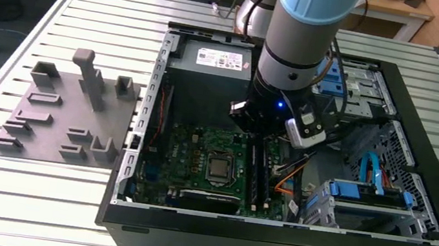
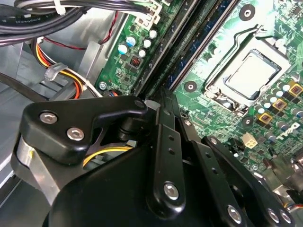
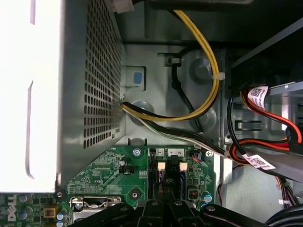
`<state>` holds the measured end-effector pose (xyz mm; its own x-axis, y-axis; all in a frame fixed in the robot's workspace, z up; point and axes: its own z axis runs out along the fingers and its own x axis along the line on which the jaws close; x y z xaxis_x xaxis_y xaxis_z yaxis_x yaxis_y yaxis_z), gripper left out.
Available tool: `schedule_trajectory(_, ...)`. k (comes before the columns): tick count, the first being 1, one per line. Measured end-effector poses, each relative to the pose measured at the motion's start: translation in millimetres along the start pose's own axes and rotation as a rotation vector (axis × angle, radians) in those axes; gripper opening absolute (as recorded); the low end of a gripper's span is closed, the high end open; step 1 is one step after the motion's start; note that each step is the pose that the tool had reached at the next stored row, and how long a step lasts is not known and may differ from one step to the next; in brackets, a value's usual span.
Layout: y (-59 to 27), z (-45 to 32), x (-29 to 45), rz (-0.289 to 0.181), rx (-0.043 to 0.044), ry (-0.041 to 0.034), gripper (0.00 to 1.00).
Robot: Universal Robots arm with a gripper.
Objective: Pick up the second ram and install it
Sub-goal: 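Press down the second ram until it locks into place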
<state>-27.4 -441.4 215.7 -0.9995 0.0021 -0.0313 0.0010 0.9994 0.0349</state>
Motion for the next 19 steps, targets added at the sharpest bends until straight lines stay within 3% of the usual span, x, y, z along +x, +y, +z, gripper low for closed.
schedule_trajectory(3,0.6,-3.7,-0.3,0.000,-0.0035,-0.0016,0.11)
schedule_trajectory(8,-1.2,-9.5,-0.2,0.000,0.0011,-0.0019,0.11)
schedule_trajectory(15,-25.2,-10.0,-0.2,0.000,0.0117,-0.0018,0.11)
schedule_trajectory(19,-37.9,-9.8,-0.2,-0.001,0.0252,-0.0018,0.11)
